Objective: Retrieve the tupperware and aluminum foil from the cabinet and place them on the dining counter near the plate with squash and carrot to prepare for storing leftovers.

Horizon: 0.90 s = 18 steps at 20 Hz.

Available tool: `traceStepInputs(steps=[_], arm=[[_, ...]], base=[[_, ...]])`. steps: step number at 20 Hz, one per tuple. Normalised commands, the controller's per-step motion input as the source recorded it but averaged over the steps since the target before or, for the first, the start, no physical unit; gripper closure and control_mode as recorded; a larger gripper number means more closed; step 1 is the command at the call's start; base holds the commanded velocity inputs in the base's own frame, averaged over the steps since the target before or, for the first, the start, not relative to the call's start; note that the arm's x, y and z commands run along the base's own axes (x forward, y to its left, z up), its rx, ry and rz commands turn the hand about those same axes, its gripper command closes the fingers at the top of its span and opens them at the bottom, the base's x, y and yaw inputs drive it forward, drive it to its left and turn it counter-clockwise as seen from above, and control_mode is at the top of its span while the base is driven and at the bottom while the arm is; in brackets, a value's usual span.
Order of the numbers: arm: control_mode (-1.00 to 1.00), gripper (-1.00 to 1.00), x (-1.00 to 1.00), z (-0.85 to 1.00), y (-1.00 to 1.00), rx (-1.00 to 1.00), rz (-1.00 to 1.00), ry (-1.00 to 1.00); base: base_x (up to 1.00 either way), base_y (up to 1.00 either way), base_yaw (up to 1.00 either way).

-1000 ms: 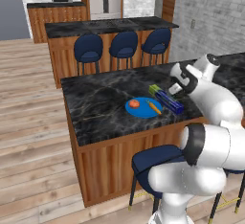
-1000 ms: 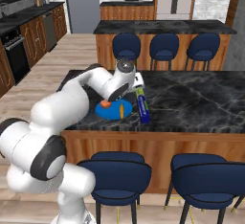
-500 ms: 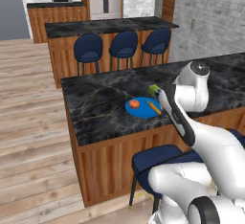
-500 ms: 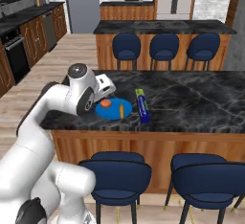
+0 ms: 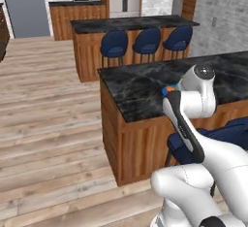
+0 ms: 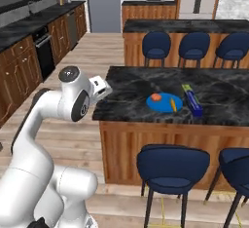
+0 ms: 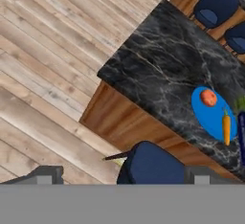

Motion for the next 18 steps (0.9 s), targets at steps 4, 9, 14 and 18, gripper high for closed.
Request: traceStepInputs(steps=[4, 9, 14, 18], arm=[[1.0, -1.0, 0.0, 0.0, 0.0, 0.0, 0.0, 0.0], [1.0, -1.0, 0.0, 0.0, 0.0, 0.0, 0.0, 0.0], [1.0, -1.0, 0.0, 0.0, 0.0, 0.0, 0.0, 0.0], [1.0, -1.0, 0.0, 0.0, 0.0, 0.0, 0.0, 0.0]], base=[[0.09, 1.0, 0.04], [0.4, 1.0, 0.01], [0.95, 1.0, 0.01], [1.0, 1.0, 0.0]])
